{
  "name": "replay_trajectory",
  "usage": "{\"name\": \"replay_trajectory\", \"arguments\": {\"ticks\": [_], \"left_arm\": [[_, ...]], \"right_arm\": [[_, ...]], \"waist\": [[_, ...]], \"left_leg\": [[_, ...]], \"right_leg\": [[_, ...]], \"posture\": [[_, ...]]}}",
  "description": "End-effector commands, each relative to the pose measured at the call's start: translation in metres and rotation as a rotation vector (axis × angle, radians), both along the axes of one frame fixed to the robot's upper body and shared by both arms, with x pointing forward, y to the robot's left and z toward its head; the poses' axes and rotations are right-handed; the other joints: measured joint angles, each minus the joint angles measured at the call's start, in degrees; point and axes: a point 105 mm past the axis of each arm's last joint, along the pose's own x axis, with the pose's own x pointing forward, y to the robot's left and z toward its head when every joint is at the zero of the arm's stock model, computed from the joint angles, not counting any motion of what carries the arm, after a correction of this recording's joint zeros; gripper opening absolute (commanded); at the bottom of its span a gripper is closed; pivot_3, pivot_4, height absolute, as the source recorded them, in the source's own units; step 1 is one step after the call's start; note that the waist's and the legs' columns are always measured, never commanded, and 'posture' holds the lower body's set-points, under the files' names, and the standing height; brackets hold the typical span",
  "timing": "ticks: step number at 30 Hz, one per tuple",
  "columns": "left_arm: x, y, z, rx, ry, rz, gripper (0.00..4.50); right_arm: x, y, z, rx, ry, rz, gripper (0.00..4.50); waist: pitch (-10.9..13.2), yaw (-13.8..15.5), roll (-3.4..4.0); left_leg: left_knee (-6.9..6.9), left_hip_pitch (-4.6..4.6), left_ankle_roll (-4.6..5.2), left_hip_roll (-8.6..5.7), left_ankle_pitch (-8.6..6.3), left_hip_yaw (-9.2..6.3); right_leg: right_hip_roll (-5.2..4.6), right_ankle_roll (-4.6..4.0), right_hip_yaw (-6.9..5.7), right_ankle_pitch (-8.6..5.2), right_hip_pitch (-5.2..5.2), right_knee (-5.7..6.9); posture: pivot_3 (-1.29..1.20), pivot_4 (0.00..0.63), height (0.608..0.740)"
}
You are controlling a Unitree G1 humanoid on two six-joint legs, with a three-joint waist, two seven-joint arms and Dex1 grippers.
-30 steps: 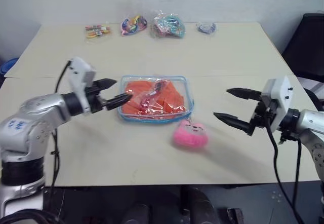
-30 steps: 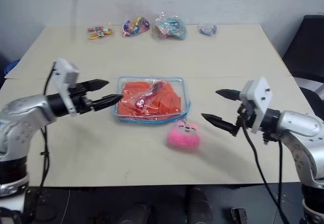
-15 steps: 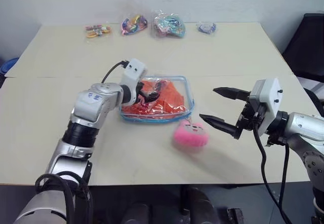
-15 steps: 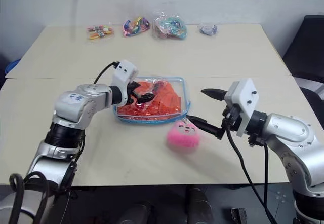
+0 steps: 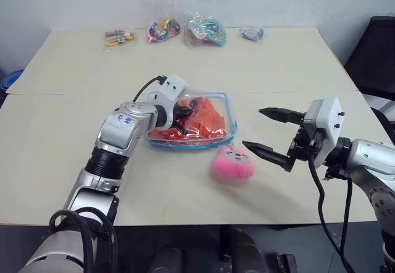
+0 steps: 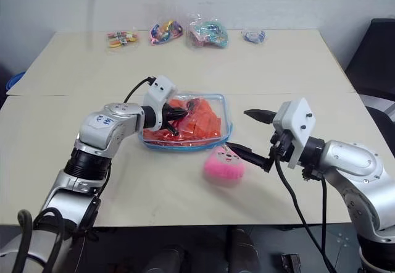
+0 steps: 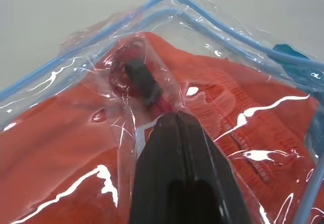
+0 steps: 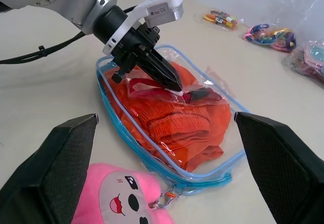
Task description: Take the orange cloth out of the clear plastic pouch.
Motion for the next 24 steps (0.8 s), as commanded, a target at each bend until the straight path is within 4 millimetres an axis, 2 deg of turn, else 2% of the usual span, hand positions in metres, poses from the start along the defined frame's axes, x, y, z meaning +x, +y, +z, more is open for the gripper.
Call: {"name": "replay_trajectory", "arguments": {"ticks": [1, 4, 7, 12, 16, 20, 24], "left_arm": [[0.011, 0.033, 0.032, -0.1, -0.092, 0.168, 0.05], [0.019, 0.083, 0.048, -0.152, -0.137, 0.367, 0.05], [0.016, 0.139, 0.051, -0.135, -0.169, 0.539, 0.05], [-0.015, 0.235, 0.035, -0.029, -0.156, 0.788, 0.05], [-0.04, 0.274, 0.018, 0.035, -0.138, 0.893, 0.05], [-0.057, 0.29, 0.0, 0.092, -0.12, 0.933, 0.05], [-0.067, 0.294, -0.007, 0.081, -0.116, 0.959, 0.05]], "right_arm": [[-0.006, 0.007, 0.009, -0.01, -0.056, 0.046, 4.5], [-0.008, 0.013, 0.011, -0.01, -0.053, 0.098, 4.5], [-0.011, 0.019, 0.013, -0.013, -0.05, 0.149, 4.5], [-0.012, 0.028, 0.013, -0.022, -0.04, 0.223, 4.5], [-0.011, 0.033, 0.011, -0.026, -0.03, 0.26, 4.5], [-0.008, 0.034, 0.009, -0.035, -0.023, 0.284, 4.5], [-0.005, 0.035, 0.01, -0.043, -0.023, 0.304, 4.5]], "waist": [[0.01, 0.0, -0.01], [0.01, -0.25, -0.02], [0.01, -0.65, -0.02], [0.01, -1.09, -0.03], [-0.01, -0.59, -0.12], [-0.02, 0.12, -0.15], [0.0, -0.08, -0.21]], "left_leg": [[0.0, 0.0, 0.0, 0.0, 0.0, 0.0], [0.0, 0.01, 0.0, 0.03, 0.0, -0.02], [-0.05, 0.06, -0.02, 0.06, 0.01, -0.03], [-0.1, 0.09, -0.04, 0.05, 0.02, -0.33], [-0.05, 0.03, -0.04, 0.03, 0.01, -0.43], [-0.05, 0.0, -0.04, 0.03, 0.01, -0.43], [-0.06, 0.0, -0.05, 0.03, 0.01, -0.42]], "right_leg": [[0.0, 0.0, 0.0, 0.0, 0.0, 0.0], [0.01, 0.0, 0.0, 0.0, -0.01, 0.0], [0.06, -0.01, 0.01, 0.0, -0.03, 0.02], [0.02, -0.01, 0.0, 0.0, -0.04, -0.02], [-0.04, -0.01, -0.08, 0.0, -0.03, -0.06], [-0.09, -0.01, -0.13, 0.0, -0.02, -0.07], [-0.08, -0.01, -0.13, 0.0, -0.02, -0.08]], "posture": [[0.0, 0.15, 0.74], [0.0, 0.15, 0.74], [0.0, 0.15, 0.74], [0.0, 0.15, 0.74], [0.0, 0.15, 0.74], [0.0, 0.15, 0.74], [0.0, 0.15, 0.74]]}}
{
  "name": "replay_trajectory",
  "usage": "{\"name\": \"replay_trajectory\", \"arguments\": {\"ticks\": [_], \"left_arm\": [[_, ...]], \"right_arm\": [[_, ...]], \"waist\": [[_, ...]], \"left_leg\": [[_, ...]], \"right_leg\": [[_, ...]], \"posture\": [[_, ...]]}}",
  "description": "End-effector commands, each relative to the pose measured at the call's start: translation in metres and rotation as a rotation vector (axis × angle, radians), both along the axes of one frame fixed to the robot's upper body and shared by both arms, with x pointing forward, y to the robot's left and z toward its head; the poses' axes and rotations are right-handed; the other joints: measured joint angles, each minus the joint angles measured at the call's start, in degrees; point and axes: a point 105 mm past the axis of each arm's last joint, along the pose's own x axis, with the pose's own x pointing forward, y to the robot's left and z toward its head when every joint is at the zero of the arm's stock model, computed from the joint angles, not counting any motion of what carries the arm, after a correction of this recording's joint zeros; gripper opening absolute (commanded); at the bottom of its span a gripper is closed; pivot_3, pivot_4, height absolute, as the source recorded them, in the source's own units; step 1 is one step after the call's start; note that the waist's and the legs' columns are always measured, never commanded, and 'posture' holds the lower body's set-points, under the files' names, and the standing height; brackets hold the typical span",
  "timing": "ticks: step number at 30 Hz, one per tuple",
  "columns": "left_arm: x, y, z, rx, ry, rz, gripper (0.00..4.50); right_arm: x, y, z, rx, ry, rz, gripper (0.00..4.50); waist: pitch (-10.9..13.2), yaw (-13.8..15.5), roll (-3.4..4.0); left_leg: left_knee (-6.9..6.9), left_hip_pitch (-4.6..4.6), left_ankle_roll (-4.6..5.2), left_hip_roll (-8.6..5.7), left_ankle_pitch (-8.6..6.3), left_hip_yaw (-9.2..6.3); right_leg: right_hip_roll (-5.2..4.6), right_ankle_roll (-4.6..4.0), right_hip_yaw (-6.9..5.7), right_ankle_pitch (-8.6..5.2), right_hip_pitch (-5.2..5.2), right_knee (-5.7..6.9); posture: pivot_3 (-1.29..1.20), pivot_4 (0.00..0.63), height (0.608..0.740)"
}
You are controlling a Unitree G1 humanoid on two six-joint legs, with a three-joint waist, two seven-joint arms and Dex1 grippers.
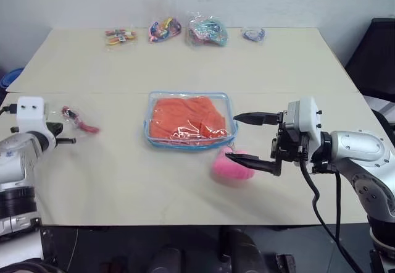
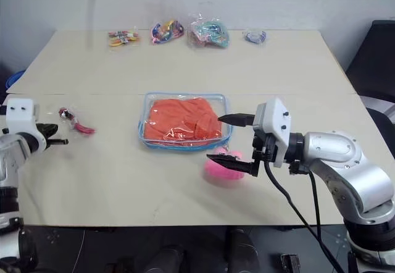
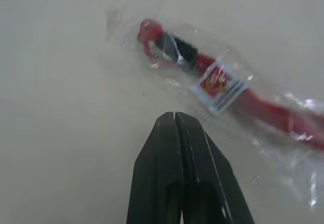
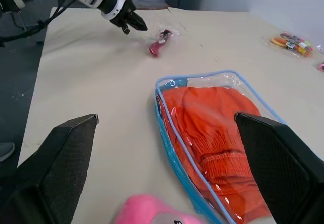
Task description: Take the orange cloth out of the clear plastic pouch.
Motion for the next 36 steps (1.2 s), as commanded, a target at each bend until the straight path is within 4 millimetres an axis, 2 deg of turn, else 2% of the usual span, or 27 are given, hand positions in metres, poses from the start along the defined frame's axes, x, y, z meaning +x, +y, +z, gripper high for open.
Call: {"name": "replay_trajectory", "arguments": {"ticks": [1, 4, 6, 10, 12, 15, 21, 27, 31, 36], "left_arm": [[-0.006, 0.004, 0.029, 0.031, -0.118, 0.024, 0.05], [-0.006, -0.009, 0.043, -0.003, -0.195, -0.049, 0.64], [-0.006, -0.026, 0.061, 0.003, -0.258, -0.163, 1.24], [-0.018, -0.078, 0.106, 0.082, -0.361, -0.573, 2.54], [-0.03, -0.103, 0.114, 0.151, -0.344, -0.773, 3.16], [-0.044, -0.134, 0.098, 0.323, -0.187, -1.041, 3.16], [-0.049, -0.173, 0.06, 0.539, -0.007, -1.357, 3.16], [-0.021, -0.186, 0.041, 0.742, -0.013, -1.435, 3.16], [-0.006, -0.201, 0.03, 0.801, -0.043, -1.482, 3.16], [0.001, -0.207, 0.023, 0.824, -0.048, -1.506, 3.16]], "right_arm": [[0.0, 0.001, 0.009, 0.003, -0.045, 0.031, 4.5], [0.003, 0.0, 0.01, -0.001, -0.044, 0.033, 4.5], [0.004, -0.002, 0.008, -0.008, -0.042, 0.029, 4.5], [0.004, -0.006, 0.005, -0.018, -0.031, 0.017, 4.5], [0.004, -0.007, 0.001, -0.03, -0.027, 0.01, 4.5], [0.004, -0.01, -0.006, -0.058, -0.025, -0.005, 4.5], [0.004, -0.012, -0.01, -0.054, -0.022, -0.045, 4.5], [-0.003, -0.015, -0.014, -0.053, -0.015, -0.083, 4.5], [-0.006, -0.016, -0.013, -0.052, -0.019, -0.099, 4.5], [-0.008, -0.018, -0.01, -0.053, -0.025, -0.112, 4.5]], "waist": [[0.02, -0.01, -0.03], [0.01, 0.0, -0.04], [0.01, -0.01, -0.04], [0.02, -0.23, -0.06], [0.02, -0.41, -0.06], [0.05, -0.71, 0.03], [0.09, -0.98, 0.11], [0.09, -0.92, 0.1], [0.08, -0.88, 0.08], [0.08, -0.69, 0.07]], "left_leg": [[0.0, 0.0, -0.01, 0.02, 0.0, 0.0], [0.01, -0.01, -0.01, 0.03, 0.0, 0.0], [-0.01, 0.0, -0.01, 0.03, -0.01, -0.01], [0.0, -0.01, -0.03, 0.05, -0.01, 0.0], [-0.02, -0.01, -0.07, 0.1, -0.03, -0.01], [-0.06, 0.01, -0.07, 0.09, -0.04, 0.01], [-0.06, 0.01, -0.07, 0.1, -0.03, 0.12], [-0.06, -0.09, -0.03, 0.06, -0.01, 0.31], [-0.05, -0.1, 0.04, 0.05, -0.01, 0.39], [-0.05, -0.1, 0.07, 0.06, -0.01, 0.43]], "right_leg": [[0.01, 0.0, -0.01, 0.0, 0.0, 0.0], [-0.01, 0.0, -0.01, 0.0, 0.0, 0.01], [-0.02, 0.0, 0.0, 0.0, -0.01, 0.01], [-0.02, -0.01, -0.01, 0.0, -0.02, 0.0], [0.02, -0.03, -0.01, -0.02, -0.03, -0.02], [0.01, -0.04, 0.01, -0.02, -0.03, -0.05], [0.08, -0.1, 0.01, -0.01, -0.01, -0.01], [0.1, -0.1, -0.06, -0.01, -0.03, -0.04], [0.12, -0.08, -0.03, 0.0, -0.03, -0.04], [0.15, -0.08, -0.02, 0.01, -0.04, -0.04]], "posture": [[0.0, 0.15, 0.74], [0.0, 0.15, 0.74], [0.0, 0.15, 0.74], [0.0, 0.15, 0.74], [0.0, 0.15, 0.74], [0.0, 0.15, 0.74], [0.0, 0.15, 0.74], [0.0, 0.15, 0.74], [0.0, 0.15, 0.74], [0.0, 0.15, 0.74]]}}
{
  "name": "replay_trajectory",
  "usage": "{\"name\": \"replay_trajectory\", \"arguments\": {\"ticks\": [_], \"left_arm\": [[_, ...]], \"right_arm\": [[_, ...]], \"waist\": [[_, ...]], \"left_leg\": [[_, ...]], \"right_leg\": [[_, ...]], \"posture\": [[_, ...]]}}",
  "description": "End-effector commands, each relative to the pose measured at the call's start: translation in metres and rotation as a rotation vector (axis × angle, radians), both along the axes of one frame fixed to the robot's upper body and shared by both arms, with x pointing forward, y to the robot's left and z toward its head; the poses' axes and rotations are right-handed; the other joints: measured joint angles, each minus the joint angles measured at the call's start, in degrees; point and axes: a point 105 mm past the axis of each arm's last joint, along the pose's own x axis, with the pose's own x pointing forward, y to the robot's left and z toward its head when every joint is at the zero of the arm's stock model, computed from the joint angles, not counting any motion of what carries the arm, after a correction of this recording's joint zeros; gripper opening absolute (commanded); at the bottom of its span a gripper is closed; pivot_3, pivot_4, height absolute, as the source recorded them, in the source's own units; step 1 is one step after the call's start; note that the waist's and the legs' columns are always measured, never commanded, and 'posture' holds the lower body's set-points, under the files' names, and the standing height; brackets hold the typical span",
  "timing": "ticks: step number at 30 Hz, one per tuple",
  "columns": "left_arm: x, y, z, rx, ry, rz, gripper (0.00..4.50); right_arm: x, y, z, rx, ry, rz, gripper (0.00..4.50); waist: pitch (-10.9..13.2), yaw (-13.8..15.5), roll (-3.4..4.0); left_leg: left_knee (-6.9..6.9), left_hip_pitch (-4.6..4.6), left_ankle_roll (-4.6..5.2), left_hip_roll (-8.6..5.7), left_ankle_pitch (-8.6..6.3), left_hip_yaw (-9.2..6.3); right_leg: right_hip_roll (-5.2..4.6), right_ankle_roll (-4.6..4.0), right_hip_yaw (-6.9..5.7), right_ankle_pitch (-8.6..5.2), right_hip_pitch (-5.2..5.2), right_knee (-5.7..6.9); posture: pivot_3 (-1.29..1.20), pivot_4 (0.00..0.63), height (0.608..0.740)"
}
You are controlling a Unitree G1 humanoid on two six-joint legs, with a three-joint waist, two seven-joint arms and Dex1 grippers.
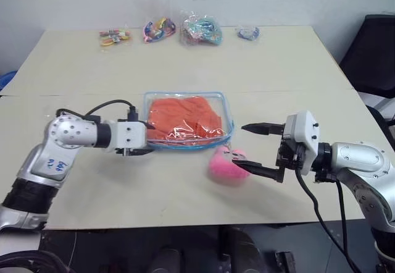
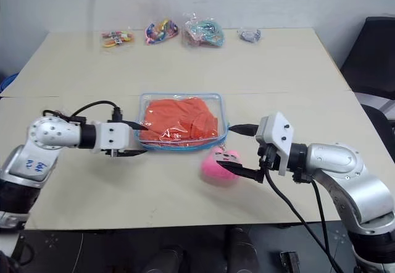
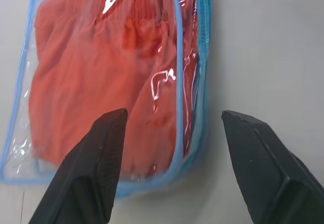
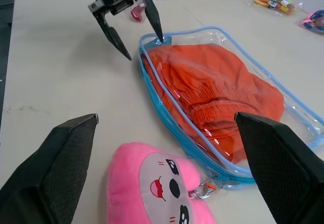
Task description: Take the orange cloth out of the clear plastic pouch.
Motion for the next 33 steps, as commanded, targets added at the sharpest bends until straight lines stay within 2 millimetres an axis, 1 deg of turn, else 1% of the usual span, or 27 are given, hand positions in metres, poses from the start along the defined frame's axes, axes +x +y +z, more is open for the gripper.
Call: {"name": "replay_trajectory", "arguments": {"ticks": [1, 3, 9, 11, 12, 14, 19, 21, 24, 27, 33], "left_arm": [[0.005, -0.001, 0.007, 0.026, -0.057, -0.015, 2.98], [0.006, -0.001, 0.007, 0.024, -0.066, -0.023, 2.62], [-0.001, 0.002, 0.003, 0.026, -0.047, -0.056, 0.76], [-0.005, 0.006, 0.001, 0.035, -0.045, -0.064, 0.13], [-0.008, 0.009, 0.0, 0.044, -0.046, -0.072, 0.06], [-0.014, 0.013, -0.001, 0.07, -0.061, -0.097, 0.06], [-0.027, 0.034, 0.001, 0.134, -0.124, -0.163, 0.06], [-0.031, 0.038, 0.004, 0.131, -0.147, -0.187, 0.06], [-0.032, 0.045, 0.003, 0.153, -0.151, -0.19, 0.06], [-0.029, 0.045, 0.003, 0.147, -0.156, -0.187, 0.06], [-0.025, 0.038, 0.0, 0.094, -0.159, -0.174, 0.06]], "right_arm": [[-0.006, -0.002, 0.013, 0.0, -0.053, -0.004, 4.5], [-0.006, -0.002, 0.013, 0.001, -0.053, -0.008, 4.5], [-0.007, -0.002, 0.013, -0.002, -0.049, -0.014, 4.5], [-0.007, -0.002, 0.012, -0.005, -0.047, -0.007, 4.5], [-0.007, -0.002, 0.012, -0.008, -0.046, -0.003, 4.5], [-0.007, -0.002, 0.013, -0.012, -0.045, 0.002, 4.5], [-0.005, -0.002, 0.013, -0.018, -0.041, 0.02, 4.5], [-0.005, -0.002, 0.012, -0.018, -0.039, 0.028, 4.5], [-0.007, 0.0, 0.011, -0.02, -0.027, 0.057, 4.5], [-0.007, 0.0, 0.01, -0.029, -0.023, 0.071, 4.5], [-0.005, 0.0, 0.01, -0.035, -0.025, 0.067, 4.5]], "waist": [[0.0, 0.07, -0.01], [0.0, 0.14, -0.01], [0.0, 0.61, -0.01], [-0.01, 0.63, -0.01], [-0.01, 0.57, -0.01], [-0.01, 0.51, -0.01], [-0.01, 0.52, -0.01], [-0.01, 0.56, 0.0], [-0.01, 0.81, -0.01], [-0.01, 0.77, -0.01], [-0.01, 0.73, -0.02]], "left_leg": [[0.01, 0.0, 0.0, 0.01, 0.0, 0.0], [0.01, 0.0, 0.01, 0.0, 0.0, 0.0], [0.02, 0.01, 0.03, 0.0, 0.0, 0.0], [0.03, 0.01, 0.03, 0.0, 0.0, 0.0], [0.02, 0.01, 0.03, 0.0, 0.0, 0.0], [0.01, 0.02, 0.03, 0.02, 0.0, 0.0], [0.01, 0.04, 0.03, 0.05, 0.0, -0.01], [0.01, 0.04, 0.03, 0.06, 0.0, -0.03], [0.02, 0.03, 0.04, 0.04, -0.01, -0.04], [0.02, 0.01, 0.07, 0.01, -0.02, -0.03], [0.02, 0.02, 0.09, 0.01, -0.03, 0.03]], "right_leg": [[0.01, 0.0, 0.0, 0.0, 0.0, 0.0], [-0.01, 0.01, 0.02, 0.0, 0.0, 0.01], [-0.01, 0.01, 0.02, 0.0, 0.0, 0.01], [-0.01, 0.01, 0.02, 0.01, 0.0, 0.01], [-0.01, 0.01, 0.02, 0.01, 0.0, 0.01], [-0.01, 0.01, 0.03, 0.0, 0.0, 0.0], [-0.02, 0.01, 0.04, 0.0, 0.0, 0.0], [-0.03, 0.01, 0.02, 0.0, 0.0, -0.01], [-0.04, 0.01, -0.01, 0.0, 0.01, -0.01], [-0.05, 0.01, -0.01, 0.0, 0.01, -0.01], [-0.03, 0.01, -0.01, 0.01, 0.01, 0.0]], "posture": [[0.0, 0.15, 0.74], [0.0, 0.15, 0.74], [0.0, 0.15, 0.74], [0.0, 0.15, 0.74], [0.0, 0.15, 0.74], [0.0, 0.15, 0.74], [0.0, 0.15, 0.74], [0.0, 0.15, 0.74], [0.0, 0.15, 0.74], [0.0, 0.15, 0.74], [0.0, 0.15, 0.74]]}}
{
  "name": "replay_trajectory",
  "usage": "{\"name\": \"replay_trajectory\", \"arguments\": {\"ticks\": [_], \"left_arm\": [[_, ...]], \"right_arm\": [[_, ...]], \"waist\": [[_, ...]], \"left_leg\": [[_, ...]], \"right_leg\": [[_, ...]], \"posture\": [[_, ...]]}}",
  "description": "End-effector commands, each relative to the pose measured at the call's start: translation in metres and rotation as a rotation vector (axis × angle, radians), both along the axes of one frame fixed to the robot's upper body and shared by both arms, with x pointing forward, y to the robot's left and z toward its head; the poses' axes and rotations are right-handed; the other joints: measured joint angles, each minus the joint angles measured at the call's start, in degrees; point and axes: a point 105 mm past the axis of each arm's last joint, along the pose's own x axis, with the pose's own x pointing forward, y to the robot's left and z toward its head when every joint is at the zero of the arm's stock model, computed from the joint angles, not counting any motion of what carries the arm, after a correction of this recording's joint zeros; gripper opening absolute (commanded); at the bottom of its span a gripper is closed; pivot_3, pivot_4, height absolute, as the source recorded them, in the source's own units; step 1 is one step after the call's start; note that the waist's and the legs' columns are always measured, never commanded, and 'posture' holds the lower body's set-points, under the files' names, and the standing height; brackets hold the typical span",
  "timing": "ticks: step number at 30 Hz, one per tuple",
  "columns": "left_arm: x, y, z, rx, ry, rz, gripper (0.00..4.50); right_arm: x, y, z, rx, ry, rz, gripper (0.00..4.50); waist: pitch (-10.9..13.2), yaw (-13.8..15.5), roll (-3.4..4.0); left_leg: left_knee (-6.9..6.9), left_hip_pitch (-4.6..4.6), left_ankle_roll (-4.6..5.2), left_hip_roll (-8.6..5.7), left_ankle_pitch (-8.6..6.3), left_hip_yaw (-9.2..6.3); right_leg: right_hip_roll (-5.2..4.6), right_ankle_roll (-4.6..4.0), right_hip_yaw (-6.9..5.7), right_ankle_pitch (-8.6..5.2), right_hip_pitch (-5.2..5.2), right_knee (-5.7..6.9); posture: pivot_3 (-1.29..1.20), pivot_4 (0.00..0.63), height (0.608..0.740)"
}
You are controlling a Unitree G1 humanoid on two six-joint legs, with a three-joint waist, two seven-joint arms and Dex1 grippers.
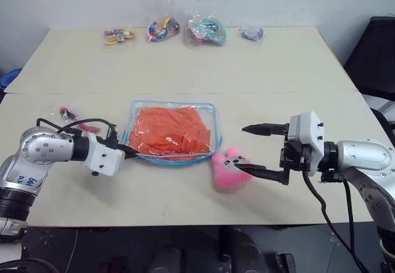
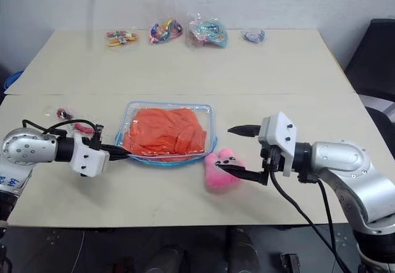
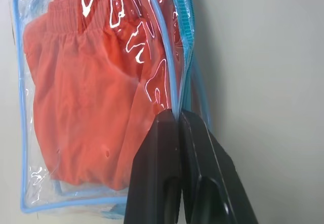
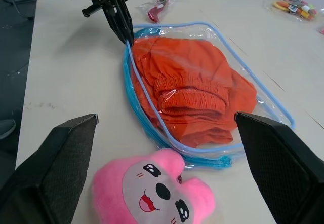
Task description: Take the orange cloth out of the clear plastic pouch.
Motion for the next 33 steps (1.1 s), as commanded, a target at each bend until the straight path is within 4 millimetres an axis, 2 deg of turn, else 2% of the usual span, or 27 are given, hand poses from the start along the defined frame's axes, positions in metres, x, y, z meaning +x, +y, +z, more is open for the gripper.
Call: {"name": "replay_trajectory", "arguments": {"ticks": [1, 5, 8, 11, 15, 18, 22, 29, 32, 33], "left_arm": [[0.002, -0.005, 0.01, -0.048, -0.028, 0.004, 0.26], [-0.003, -0.007, 0.014, -0.09, 0.006, 0.018, 1.24], [-0.006, -0.006, 0.025, -0.185, 0.059, 0.088, 2.19], [-0.02, -0.005, 0.035, -0.332, 0.251, 0.182, 3.13], [-0.052, -0.019, 0.057, -0.505, 0.572, 0.206, 3.13], [-0.066, -0.039, 0.077, -0.607, 0.696, 0.145, 3.13], [-0.072, -0.056, 0.09, -0.645, 0.733, 0.102, 3.13], [-0.078, -0.063, 0.083, -0.566, 0.735, 0.08, 3.13], [-0.075, -0.064, 0.081, -0.564, 0.716, 0.085, 3.15], [-0.074, -0.064, 0.081, -0.567, 0.714, 0.085, 3.15]], "right_arm": [[-0.002, 0.001, 0.003, -0.008, -0.02, 0.011, 4.5], [-0.001, -0.002, 0.001, -0.005, -0.011, -0.015, 4.5], [-0.001, -0.006, -0.002, 0.01, 0.007, -0.055, 4.5], [-0.004, -0.013, -0.008, 0.031, 0.044, -0.104, 4.5], [-0.003, -0.024, -0.024, 0.06, 0.101, -0.196, 4.5], [0.002, -0.029, -0.039, 0.098, 0.15, -0.267, 4.5], [0.001, -0.025, -0.056, 0.109, 0.198, -0.286, 4.5], [0.003, -0.025, -0.069, 0.115, 0.224, -0.302, 4.5], [0.001, -0.023, -0.075, 0.112, 0.24, -0.288, 3.95], [0.001, -0.023, -0.076, 0.111, 0.243, -0.285, 3.62]], "waist": [[0.0, 0.01, -0.01], [0.0, -0.03, -0.01], [0.0, -0.03, -0.01], [0.0, -0.11, -0.01], [0.0, -0.17, -0.03], [-0.01, 0.06, -0.04], [0.0, -0.08, -0.03], [0.0, -0.74, -0.03], [0.0, -0.95, -0.03], [-0.01, -0.93, -0.03]], "left_leg": [[0.0, 0.0, 0.0, 0.0, 0.0, 0.0], [0.0, 0.0, 0.0, 0.0, 0.0, 0.01], [0.0, 0.0, 0.0, 0.01, 0.0, 0.01], [0.0, 0.0, 0.0, 0.02, 0.0, 0.0], [-0.02, 0.01, 0.01, 0.03, -0.01, 0.0], [-0.01, 0.08, 0.01, 0.03, -0.01, -0.23], [-0.04, 0.1, 0.01, -0.04, -0.01, -0.43], [-0.12, 0.19, -0.02, -0.01, 0.0, -0.32], [-0.12, 0.26, -0.02, -0.01, 0.0, -0.31], [-0.12, 0.25, -0.02, -0.01, 0.0, -0.31]], "right_leg": [[0.0, 0.0, 0.0, 0.0, 0.0, 0.0], [0.01, 0.0, 0.0, 0.0, 0.0, 0.0], [0.0, 0.0, 0.01, 0.0, 0.0, 0.0], [0.01, 0.0, 0.02, 0.0, 0.0, 0.0], [0.0, 0.0, 0.06, 0.0, 0.0, 0.0], [-0.05, 0.0, 0.11, 0.0, 0.08, 0.02], [-0.03, 0.0, 0.21, 0.0, 0.13, 0.07], [0.08, -0.05, 0.23, -0.03, 0.09, 0.06], [0.09, -0.06, 0.24, -0.03, 0.1, 0.06], [0.09, -0.06, 0.24, -0.03, 0.1, 0.05]], "posture": [[0.0, 0.15, 0.74], [0.0, 0.15, 0.74], [0.0, 0.15, 0.74], [0.0, 0.15, 0.74], [0.0, 0.15, 0.74], [0.0, 0.15, 0.74], [0.0, 0.15, 0.74], [0.0, 0.15, 0.74], [0.0, 0.15, 0.74], [0.0, 0.15, 0.74]]}}
